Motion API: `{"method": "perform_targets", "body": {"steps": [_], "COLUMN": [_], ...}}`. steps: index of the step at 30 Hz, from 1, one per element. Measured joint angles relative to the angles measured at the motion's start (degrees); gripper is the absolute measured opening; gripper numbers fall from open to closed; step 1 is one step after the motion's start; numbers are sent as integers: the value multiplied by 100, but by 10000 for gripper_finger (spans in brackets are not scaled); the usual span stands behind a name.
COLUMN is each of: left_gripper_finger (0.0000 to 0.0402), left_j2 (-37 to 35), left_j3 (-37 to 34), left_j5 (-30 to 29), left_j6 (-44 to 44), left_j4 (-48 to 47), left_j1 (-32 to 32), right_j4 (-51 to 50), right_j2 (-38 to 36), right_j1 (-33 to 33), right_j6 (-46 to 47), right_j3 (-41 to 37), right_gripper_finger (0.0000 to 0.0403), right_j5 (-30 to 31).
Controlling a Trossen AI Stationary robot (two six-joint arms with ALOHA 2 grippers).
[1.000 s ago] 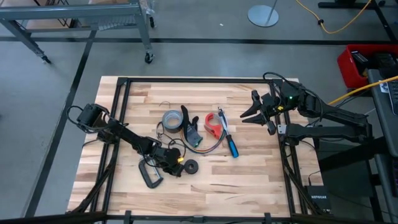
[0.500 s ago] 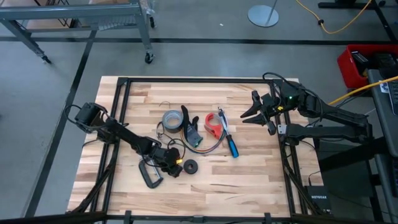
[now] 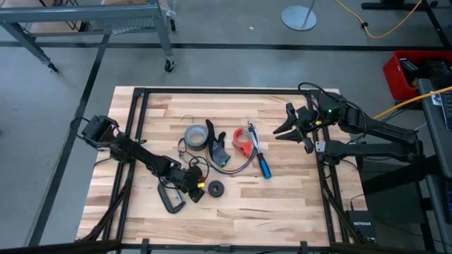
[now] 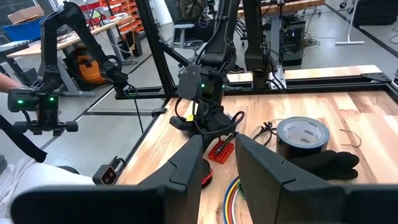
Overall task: Coil cords
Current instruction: Coil the red wire cable onto the black spool, then return to Home Position
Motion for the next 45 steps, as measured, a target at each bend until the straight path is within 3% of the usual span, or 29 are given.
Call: {"method": "perform_targets", "body": {"steps": [15, 28, 37, 45], "left_gripper_finger": [93, 186, 161, 126], "left_j2": [20, 24, 12, -101], "left_j3": [-3, 14, 7, -17], "left_j5": [122, 236, 1872, 2821], "left_j6": [152, -25, 131, 427], "left_j4": [74, 53, -296, -1084], "left_j1": [-47, -39, -43, -59], "right_j4": [7, 8, 2, -42], "right_j2": [-2, -2, -2, -1], "right_j1": [2, 2, 2, 1], "right_j6": [0, 0, 2, 2], "right_j3": [0, 0, 0, 2], "right_gripper_finger": [99, 99, 99, 99], "right_j5": [2, 2, 2, 2]}}
